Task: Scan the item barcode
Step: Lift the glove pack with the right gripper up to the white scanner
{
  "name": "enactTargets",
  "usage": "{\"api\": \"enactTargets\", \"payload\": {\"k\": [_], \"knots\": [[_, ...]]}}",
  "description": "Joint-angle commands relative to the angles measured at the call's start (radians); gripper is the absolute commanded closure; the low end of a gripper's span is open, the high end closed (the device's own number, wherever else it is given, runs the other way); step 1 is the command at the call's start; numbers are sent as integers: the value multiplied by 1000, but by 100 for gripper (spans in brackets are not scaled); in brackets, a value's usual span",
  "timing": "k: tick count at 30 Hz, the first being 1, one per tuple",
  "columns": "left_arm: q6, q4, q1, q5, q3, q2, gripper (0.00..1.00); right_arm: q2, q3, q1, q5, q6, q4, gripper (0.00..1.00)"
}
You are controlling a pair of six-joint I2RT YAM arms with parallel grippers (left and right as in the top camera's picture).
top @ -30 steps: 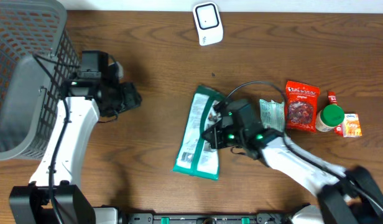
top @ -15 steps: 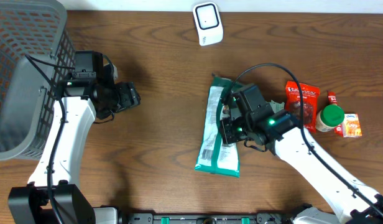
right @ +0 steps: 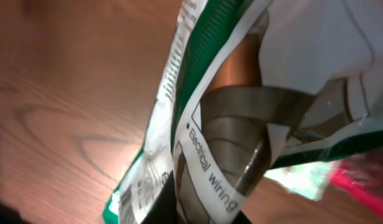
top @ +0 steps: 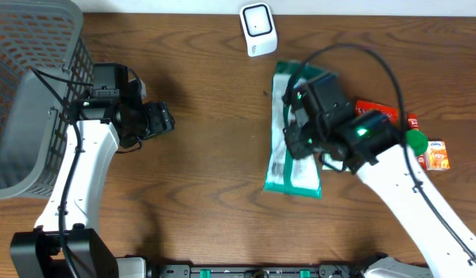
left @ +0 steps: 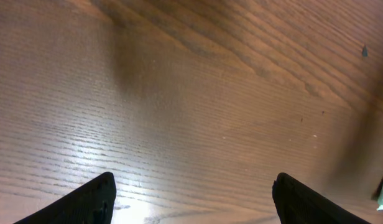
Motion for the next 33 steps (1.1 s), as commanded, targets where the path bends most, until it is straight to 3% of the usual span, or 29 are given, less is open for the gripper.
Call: {"api": "enactTargets", "payload": {"k": [1,7,12,25,33], "knots": [[10,-4,3,-6,7,1,19,55,213,-11,70,-54,-82,99],[10,-4,3,-6,7,1,18,263,666,-12,249,-87,-363,99],[10,-4,3,-6,7,1,19,395,865,-1,346,-127,-402,99],[10,-3,3,-6,7,1,19,622,867,85,782,-440,-66,99],[10,-4,3,-6,7,1,19,749,867,89,840,-626,249,99]]}}
